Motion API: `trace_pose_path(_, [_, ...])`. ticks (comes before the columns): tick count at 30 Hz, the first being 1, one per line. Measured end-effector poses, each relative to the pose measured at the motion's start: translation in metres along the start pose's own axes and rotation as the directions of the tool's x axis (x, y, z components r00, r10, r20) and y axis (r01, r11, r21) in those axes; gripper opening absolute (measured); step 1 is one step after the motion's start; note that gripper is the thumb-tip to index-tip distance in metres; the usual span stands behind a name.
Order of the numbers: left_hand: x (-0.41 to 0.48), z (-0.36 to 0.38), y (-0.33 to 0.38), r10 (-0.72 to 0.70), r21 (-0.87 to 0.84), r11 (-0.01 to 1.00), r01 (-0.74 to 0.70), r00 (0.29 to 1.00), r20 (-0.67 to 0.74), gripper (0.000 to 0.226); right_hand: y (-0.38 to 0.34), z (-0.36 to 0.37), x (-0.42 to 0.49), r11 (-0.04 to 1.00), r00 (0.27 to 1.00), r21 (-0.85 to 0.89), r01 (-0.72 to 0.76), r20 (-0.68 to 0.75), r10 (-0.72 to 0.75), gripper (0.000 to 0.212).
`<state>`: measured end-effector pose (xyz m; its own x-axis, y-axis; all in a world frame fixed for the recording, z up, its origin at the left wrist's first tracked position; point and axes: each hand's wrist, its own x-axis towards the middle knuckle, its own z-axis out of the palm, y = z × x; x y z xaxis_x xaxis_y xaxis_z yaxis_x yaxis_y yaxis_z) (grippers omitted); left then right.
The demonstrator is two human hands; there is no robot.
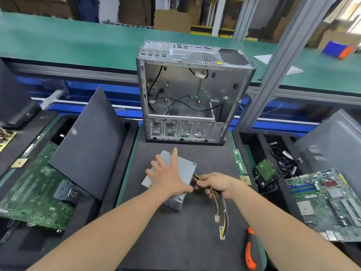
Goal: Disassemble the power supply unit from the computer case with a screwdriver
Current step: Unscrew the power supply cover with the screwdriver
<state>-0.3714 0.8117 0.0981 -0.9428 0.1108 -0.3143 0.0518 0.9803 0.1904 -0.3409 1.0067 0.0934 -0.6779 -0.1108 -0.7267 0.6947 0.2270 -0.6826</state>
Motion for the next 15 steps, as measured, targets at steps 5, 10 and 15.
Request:
trace_pose_path(5, [0.006,-0.029,-0.016,-0.034,-0.129,0.991,0.042,0.998,0.061,0.144,0.003,0.003,-0.001,0.980,0.969,0.057,0.190,-0.168,-0.179,0.032])
trace_pose_path(10, [0.020,-0.072,-0.042,0.077,-0.582,0.803,0.127,0.947,0.313,0.105,-0.028,0.000,-0.012,0.811,0.850,-0.406,0.422,-0.134,-0.509,0.094])
trace_pose_path(15, [0.022,-0.092,-0.057,0.227,-0.649,0.684,0.334,0.747,0.624,0.081,-0.055,0.010,-0.013,0.397,0.773,-0.791,0.465,0.145,-0.617,0.120])
